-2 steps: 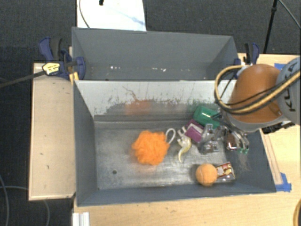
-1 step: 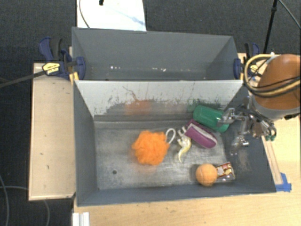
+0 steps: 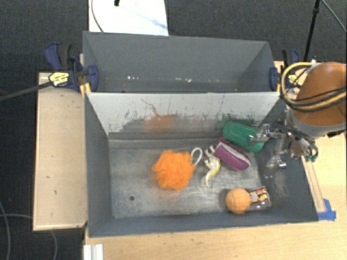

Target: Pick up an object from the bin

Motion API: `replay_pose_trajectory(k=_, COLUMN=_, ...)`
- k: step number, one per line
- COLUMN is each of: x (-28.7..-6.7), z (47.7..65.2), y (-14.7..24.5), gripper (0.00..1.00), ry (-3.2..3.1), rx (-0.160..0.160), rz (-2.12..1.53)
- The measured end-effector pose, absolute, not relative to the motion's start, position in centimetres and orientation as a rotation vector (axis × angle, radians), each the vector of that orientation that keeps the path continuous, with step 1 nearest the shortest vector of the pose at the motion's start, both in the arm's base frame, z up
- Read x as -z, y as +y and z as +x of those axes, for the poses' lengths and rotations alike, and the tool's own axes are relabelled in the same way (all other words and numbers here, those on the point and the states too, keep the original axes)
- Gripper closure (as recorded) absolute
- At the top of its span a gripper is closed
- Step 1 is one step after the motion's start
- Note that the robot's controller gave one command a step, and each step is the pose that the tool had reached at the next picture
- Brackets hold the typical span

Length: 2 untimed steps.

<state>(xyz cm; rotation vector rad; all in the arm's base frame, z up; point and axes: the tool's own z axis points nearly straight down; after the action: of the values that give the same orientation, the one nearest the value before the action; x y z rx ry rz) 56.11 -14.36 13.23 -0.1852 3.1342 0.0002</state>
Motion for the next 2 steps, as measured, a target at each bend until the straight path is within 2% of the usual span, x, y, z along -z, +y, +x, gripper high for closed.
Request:
replay_pose_trajectory(k=1, x=-9.02, z=52.27, y=-10.27, gripper=1.00, ry=3.037, rx=0.022, rz=0.364)
replay_pose_trajectory(k=2, x=-9.02, z=52.28, y=-10.27, gripper=1.00, ry=3.038, rx=0.022, rz=0.362)
